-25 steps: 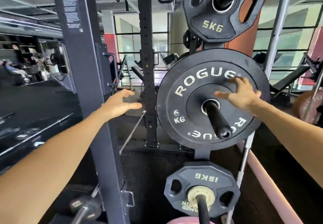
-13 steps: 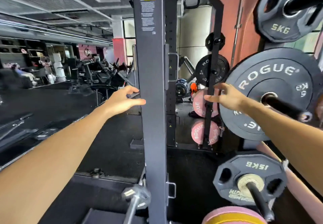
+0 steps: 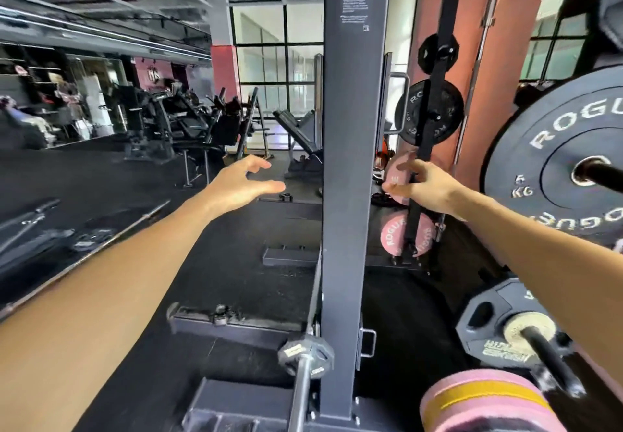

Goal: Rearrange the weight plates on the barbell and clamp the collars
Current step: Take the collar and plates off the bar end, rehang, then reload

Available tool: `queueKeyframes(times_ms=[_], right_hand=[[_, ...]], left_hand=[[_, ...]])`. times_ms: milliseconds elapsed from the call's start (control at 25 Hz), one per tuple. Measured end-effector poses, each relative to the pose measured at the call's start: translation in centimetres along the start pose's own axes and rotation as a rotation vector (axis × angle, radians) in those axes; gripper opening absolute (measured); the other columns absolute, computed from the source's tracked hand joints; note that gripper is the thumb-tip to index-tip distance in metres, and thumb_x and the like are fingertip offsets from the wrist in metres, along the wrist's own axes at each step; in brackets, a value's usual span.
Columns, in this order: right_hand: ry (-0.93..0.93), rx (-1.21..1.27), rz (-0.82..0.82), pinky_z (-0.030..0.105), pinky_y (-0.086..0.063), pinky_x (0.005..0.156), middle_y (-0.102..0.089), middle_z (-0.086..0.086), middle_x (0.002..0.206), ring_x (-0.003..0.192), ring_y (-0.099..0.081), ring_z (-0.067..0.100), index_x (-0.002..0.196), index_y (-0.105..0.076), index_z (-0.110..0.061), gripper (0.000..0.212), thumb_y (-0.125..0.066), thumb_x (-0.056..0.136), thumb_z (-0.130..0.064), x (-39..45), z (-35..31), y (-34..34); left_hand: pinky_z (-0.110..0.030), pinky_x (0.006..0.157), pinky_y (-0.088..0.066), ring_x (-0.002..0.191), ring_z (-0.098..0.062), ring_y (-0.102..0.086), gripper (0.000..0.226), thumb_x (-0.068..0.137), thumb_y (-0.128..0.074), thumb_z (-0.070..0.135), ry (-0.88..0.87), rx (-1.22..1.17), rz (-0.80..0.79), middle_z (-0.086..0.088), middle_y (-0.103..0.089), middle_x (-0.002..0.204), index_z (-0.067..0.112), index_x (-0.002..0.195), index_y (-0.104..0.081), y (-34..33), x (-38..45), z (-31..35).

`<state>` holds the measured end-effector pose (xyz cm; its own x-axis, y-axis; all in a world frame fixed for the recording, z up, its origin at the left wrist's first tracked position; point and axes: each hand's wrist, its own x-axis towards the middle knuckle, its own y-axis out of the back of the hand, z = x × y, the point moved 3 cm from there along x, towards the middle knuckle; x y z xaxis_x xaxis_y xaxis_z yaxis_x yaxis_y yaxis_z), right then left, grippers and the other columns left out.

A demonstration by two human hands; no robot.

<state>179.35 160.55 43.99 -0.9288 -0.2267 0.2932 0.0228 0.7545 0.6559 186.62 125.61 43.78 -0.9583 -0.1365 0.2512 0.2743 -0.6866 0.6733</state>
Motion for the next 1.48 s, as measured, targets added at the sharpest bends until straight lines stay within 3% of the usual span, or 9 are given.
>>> queueKeyframes(times_ms=[80,240,400,560,800,920,1200,1360,1480], right_hand=[[0.004,0.013,-0.01,0.01,-0.042,0.074,-0.062,-0.012,0.103,0.087,-0.06,0.0,0.13,-0.056,-0.016,0.061,-0.079,0.079,-0.04,2.0,0.3,-1.9],[0.019,-0.054,-0.028,0.027,-0.037,0.103,-0.047,0.0,0.141,0.126,-0.049,0.018,0.137,-0.05,-0.021,0.071,-0.075,0.078,-0.051,7.1,1.1,-5.1],[0.028,-0.079,-0.018,0.028,-0.035,0.098,-0.04,0.005,0.148,0.131,-0.044,0.023,0.141,-0.046,-0.022,0.076,-0.073,0.078,-0.056,11.0,1.7,-6.9],[0.01,-0.081,-0.015,0.031,-0.035,0.103,-0.04,0.004,0.149,0.133,-0.043,0.022,0.142,-0.044,-0.022,0.076,-0.072,0.08,-0.055,11.2,3.2,-9.6],[-0.058,-0.063,-0.043,0.025,-0.034,0.093,-0.04,0.004,0.15,0.13,-0.045,0.021,0.145,-0.041,-0.021,0.079,-0.071,0.08,-0.055,5.7,10.0,-19.3],[-0.077,-0.057,-0.064,0.026,-0.037,0.086,-0.043,0.004,0.147,0.111,-0.05,0.015,0.144,-0.042,-0.023,0.078,-0.071,0.08,-0.056,2.3,15.6,-26.0],[-0.109,0.071,-0.072,0.028,-0.04,0.095,-0.042,0.001,0.147,0.113,-0.051,0.014,0.142,-0.045,-0.024,0.075,-0.073,0.079,-0.053,-5.4,28.7,-39.6],[-0.129,0.076,-0.083,0.026,-0.035,0.098,-0.045,-0.004,0.141,0.125,-0.047,0.015,0.143,-0.043,-0.024,0.077,-0.073,0.079,-0.055,-9.7,34.2,-45.2],[-0.141,0.066,-0.076,0.026,-0.034,0.098,-0.045,-0.002,0.143,0.128,-0.046,0.016,0.143,-0.042,-0.025,0.077,-0.073,0.079,-0.054,-12.2,37.2,-48.6]], left_hand=[[-0.033,0.095,-0.035,0.123,-0.011,-0.046,0.066,0.066,-0.074,0.069,0.004,0.004,-0.008,0.013,-0.046,0.144,0.048,0.125,-0.052,-0.3,2.0,-1.2],[-0.033,0.096,-0.033,0.134,-0.013,-0.042,0.071,0.061,-0.073,0.074,-0.033,0.009,0.004,0.014,-0.045,0.147,0.05,0.124,-0.051,-0.5,7.2,-2.9],[-0.034,0.097,-0.035,0.126,-0.005,-0.041,0.073,0.057,-0.073,0.078,-0.071,-0.023,-0.001,0.018,-0.045,0.146,0.052,0.122,-0.051,-1.3,11.0,-4.6],[-0.035,0.098,-0.038,0.126,-0.009,-0.043,0.076,0.06,-0.073,0.075,-0.045,-0.036,-0.009,0.019,-0.045,0.142,0.048,0.128,-0.051,-3.0,11.0,-8.1],[-0.035,0.098,-0.037,0.126,-0.01,-0.044,0.069,0.064,-0.074,0.071,-0.047,-0.063,-0.038,0.017,-0.047,0.138,0.048,0.125,-0.051,-10.5,6.0,-17.9],[-0.033,0.096,-0.037,0.126,-0.011,-0.046,0.066,0.063,-0.076,0.068,-0.046,-0.101,-0.046,0.016,-0.049,0.135,0.048,0.122,-0.052,-16.3,2.9,-24.7],[-0.033,0.094,-0.039,0.121,-0.011,-0.05,0.066,0.061,-0.077,0.068,-0.012,-0.101,-0.063,0.015,-0.052,0.132,0.049,0.119,-0.054,-28.8,-3.7,-38.6],[-0.024,0.075,-0.042,0.107,0.0,-0.054,0.062,0.07,-0.079,0.059,-0.007,-0.127,-0.068,0.013,-0.051,0.134,0.044,0.125,-0.053,-33.7,-7.4,-44.6],[-0.031,0.087,-0.04,0.119,-0.011,-0.052,0.061,0.074,-0.079,0.053,0.005,-0.124,-0.096,0.011,-0.05,0.137,0.041,0.128,-0.052,-36.7,-9.5,-48.5]])
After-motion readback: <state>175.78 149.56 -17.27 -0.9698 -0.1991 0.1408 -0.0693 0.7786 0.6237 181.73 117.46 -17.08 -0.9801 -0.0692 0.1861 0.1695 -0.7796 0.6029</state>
